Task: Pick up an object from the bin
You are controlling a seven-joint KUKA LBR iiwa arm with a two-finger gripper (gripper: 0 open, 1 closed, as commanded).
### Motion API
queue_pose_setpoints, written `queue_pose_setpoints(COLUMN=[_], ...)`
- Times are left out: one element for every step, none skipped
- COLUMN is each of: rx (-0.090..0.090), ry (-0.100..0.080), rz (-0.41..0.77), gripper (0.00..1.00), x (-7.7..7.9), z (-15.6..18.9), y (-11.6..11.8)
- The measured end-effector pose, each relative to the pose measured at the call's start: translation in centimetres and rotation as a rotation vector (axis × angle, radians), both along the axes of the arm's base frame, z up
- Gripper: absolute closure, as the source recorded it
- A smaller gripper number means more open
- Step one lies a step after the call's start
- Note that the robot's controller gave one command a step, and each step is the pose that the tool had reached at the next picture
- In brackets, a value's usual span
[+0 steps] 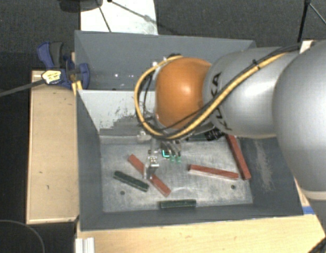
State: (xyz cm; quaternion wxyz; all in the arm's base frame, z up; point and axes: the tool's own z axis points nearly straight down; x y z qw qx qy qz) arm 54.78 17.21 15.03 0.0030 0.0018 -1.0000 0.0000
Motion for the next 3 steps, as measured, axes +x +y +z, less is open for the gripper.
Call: queue_pose_setpoints(rx=[0.002, 0.001, 0.001], ry=[-0.008, -0.008, -0.006], rz=[-0.006, 0.036, -0.029], gripper=[0.0, 0.0, 0.0], x=[0.2, -1.3, -1.4], z=[0.4, -4.4, -5.3], y=[-0.1, 3.1, 3.4])
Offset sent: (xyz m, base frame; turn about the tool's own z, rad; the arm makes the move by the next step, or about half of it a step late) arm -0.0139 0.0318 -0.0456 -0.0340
